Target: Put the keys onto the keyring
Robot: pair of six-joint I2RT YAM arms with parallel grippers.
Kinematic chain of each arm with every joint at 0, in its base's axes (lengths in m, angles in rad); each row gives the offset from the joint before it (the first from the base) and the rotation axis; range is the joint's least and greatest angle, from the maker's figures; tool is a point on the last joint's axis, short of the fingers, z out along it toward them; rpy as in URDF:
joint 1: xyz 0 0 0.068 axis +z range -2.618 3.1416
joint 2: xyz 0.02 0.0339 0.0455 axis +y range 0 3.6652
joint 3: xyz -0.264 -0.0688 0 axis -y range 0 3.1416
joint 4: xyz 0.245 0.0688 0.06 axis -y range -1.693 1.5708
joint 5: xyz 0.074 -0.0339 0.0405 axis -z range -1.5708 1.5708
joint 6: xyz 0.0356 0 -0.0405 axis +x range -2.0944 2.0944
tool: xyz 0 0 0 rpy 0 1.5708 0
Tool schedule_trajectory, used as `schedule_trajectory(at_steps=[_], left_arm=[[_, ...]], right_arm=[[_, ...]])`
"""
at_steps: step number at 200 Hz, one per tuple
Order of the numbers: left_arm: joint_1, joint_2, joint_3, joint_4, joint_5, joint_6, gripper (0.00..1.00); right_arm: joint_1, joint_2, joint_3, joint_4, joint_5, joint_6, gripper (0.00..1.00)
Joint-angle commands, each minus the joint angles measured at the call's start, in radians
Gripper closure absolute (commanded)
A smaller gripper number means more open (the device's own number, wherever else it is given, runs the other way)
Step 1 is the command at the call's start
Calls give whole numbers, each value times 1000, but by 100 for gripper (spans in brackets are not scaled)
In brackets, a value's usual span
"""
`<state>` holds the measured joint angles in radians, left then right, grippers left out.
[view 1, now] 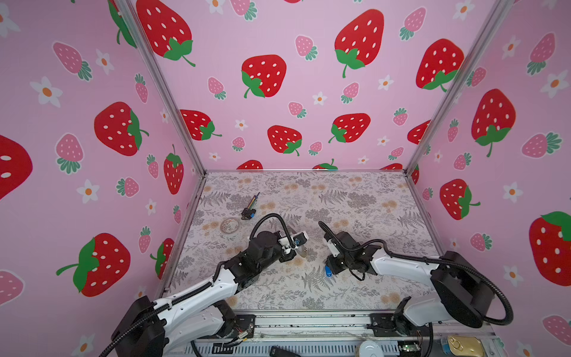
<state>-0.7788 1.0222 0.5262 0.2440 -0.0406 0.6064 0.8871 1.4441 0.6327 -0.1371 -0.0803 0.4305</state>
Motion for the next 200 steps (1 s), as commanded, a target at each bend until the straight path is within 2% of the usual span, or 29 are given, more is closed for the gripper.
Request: schedule_trajectory(at_steps=[1, 71, 157, 200], left_arm=[[4, 0, 6, 37, 19, 12, 100], [4, 3, 6, 36, 19, 11, 100], [3, 4, 6, 38, 19, 12, 100], [3, 4, 6, 37, 18, 12, 100]], right_arm=[[-6, 9, -7, -13, -3, 22, 78], [-5, 45, 3, 0, -33, 17, 79], [-6, -9, 5, 4, -26, -10, 95], [-6, -29, 6, 6, -28, -23, 98]])
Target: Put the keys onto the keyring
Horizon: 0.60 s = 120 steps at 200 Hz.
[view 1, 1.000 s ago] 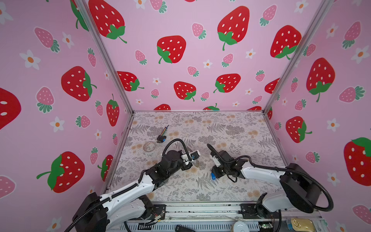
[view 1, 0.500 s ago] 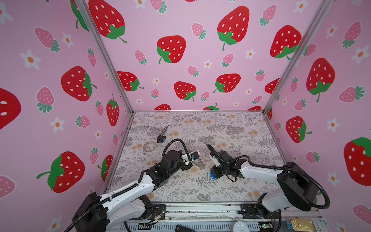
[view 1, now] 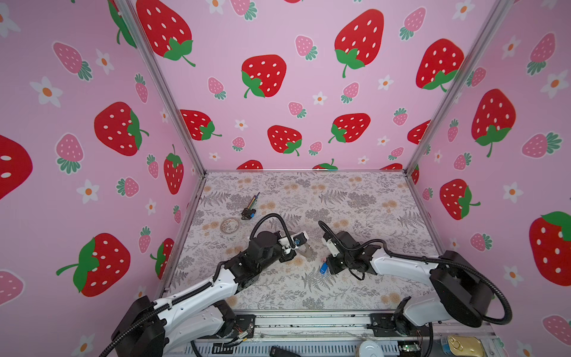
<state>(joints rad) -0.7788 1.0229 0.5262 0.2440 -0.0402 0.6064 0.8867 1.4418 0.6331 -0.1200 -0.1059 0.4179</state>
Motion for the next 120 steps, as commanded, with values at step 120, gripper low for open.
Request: schedule_trajectory(at_steps=[120], left_arm=[[-2, -79, -56, 97, 386, 35, 100]], right_arm=[[0, -395, 46, -122, 68, -488, 100]])
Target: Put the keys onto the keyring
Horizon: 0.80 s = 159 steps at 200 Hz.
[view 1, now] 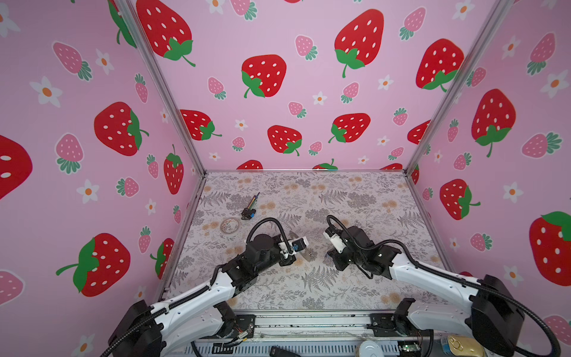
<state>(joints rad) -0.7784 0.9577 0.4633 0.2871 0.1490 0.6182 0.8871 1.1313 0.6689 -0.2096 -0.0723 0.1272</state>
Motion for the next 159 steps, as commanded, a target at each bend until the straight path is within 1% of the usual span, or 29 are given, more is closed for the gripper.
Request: schedule_trajectory(at_steps=[1, 15, 30, 35, 60, 71, 83, 94, 135, 148, 150, 159], left_arm=[[-2, -13, 7, 52, 201, 23, 100], [-4, 1, 15, 41, 243, 16, 100], [-7, 6, 16, 40, 276, 14, 100], [-7, 6, 17, 40, 285, 14, 100], [-9, 11, 27, 23, 338, 3, 100], [-9, 25, 35, 13, 344, -3, 100], [-10, 40, 43, 14, 332, -11, 100], [-12, 48, 44, 25, 297, -26, 100], [-54, 44, 31, 75, 88, -47, 100], [-74, 35, 22, 100, 30, -53, 100], [-77, 33, 22, 103, 24, -55, 100], [-89, 29, 16, 114, -2, -55, 100]], right_arm=[[0, -88, 8, -30, 35, -202, 100], [8, -154, -19, 9, 34, -277, 100], [28, -213, -58, 66, -1, -373, 100], [40, -262, -74, 88, -17, -407, 100], [95, -379, -164, 184, -87, -623, 100], [108, -410, -187, 218, -94, -658, 100], [110, -417, -188, 232, -91, -646, 100], [112, -398, -173, 219, -78, -605, 100], [119, -253, -77, 170, -79, -357, 100], [125, -228, -55, 176, -86, -287, 100], [126, -201, -54, 176, -87, -278, 100], [128, -170, -40, 176, -89, -243, 100]])
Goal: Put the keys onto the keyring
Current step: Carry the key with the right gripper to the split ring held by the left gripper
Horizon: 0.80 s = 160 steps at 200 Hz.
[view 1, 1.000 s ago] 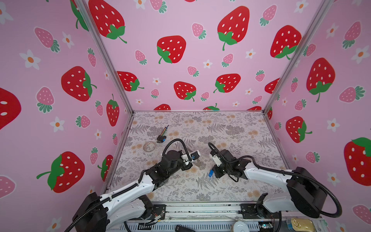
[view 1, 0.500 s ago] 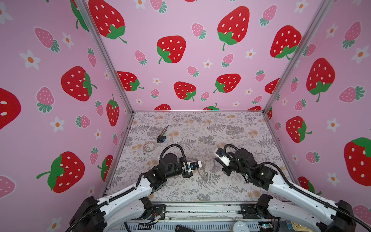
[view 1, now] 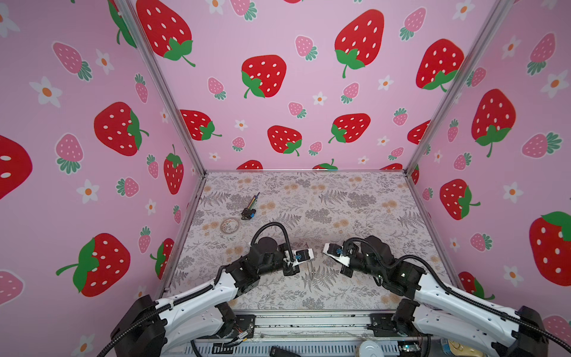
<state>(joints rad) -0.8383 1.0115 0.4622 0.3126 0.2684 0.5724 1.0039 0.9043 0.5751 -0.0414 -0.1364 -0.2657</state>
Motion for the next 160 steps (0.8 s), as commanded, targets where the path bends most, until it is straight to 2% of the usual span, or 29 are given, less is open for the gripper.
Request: schedule_trajectory(at_steps=[1, 33, 63, 94, 108, 160], left_arm=[[-31, -26, 18, 89, -123, -10, 100], [-44, -38, 40, 112, -211, -45, 100], [-40, 13, 137, 88, -281, 18, 100], [-31, 71, 115, 172, -256, 13, 100], [-30, 86, 101, 193, -252, -11, 100], [-30, 69, 80, 199, -258, -19, 100]], right_arm=[[12, 59, 55, 8, -25, 154, 100], [21, 102, 67, 39, -34, 253, 100], [25, 80, 25, 115, 11, 366, 100], [50, 55, -6, 172, 104, 420, 100], [56, 51, -12, 184, 108, 431, 100], [88, 56, -26, 209, 188, 452, 100]])
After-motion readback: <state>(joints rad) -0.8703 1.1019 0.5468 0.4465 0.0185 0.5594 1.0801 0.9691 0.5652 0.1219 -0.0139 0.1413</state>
